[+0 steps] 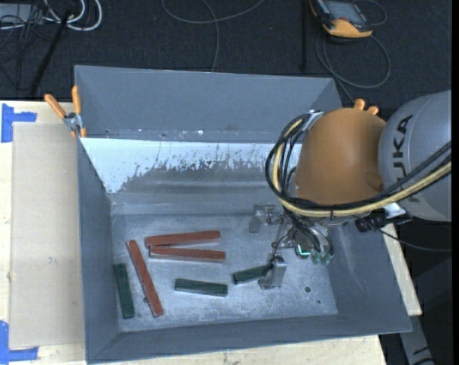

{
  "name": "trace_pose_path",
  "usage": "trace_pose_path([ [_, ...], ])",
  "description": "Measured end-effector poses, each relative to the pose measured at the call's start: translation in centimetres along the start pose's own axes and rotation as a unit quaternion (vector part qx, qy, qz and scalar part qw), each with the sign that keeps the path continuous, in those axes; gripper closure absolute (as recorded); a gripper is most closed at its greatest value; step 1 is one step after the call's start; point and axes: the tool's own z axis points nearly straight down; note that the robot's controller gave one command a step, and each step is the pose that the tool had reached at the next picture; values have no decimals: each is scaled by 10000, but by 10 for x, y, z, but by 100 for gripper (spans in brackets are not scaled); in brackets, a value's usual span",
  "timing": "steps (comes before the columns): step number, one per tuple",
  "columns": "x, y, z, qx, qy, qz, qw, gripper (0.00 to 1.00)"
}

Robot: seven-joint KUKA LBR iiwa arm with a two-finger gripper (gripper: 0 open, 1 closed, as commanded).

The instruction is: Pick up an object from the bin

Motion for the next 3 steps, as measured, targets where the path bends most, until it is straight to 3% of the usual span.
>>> trace_pose_path([
  [1, -12, -61, 125, -1, -4, -703, 9975, 0],
  [2, -14, -60, 121, 1, -38, -694, 9976, 100],
  [3, 18, -42, -36, 6, -80, -748, 9972, 100],
])
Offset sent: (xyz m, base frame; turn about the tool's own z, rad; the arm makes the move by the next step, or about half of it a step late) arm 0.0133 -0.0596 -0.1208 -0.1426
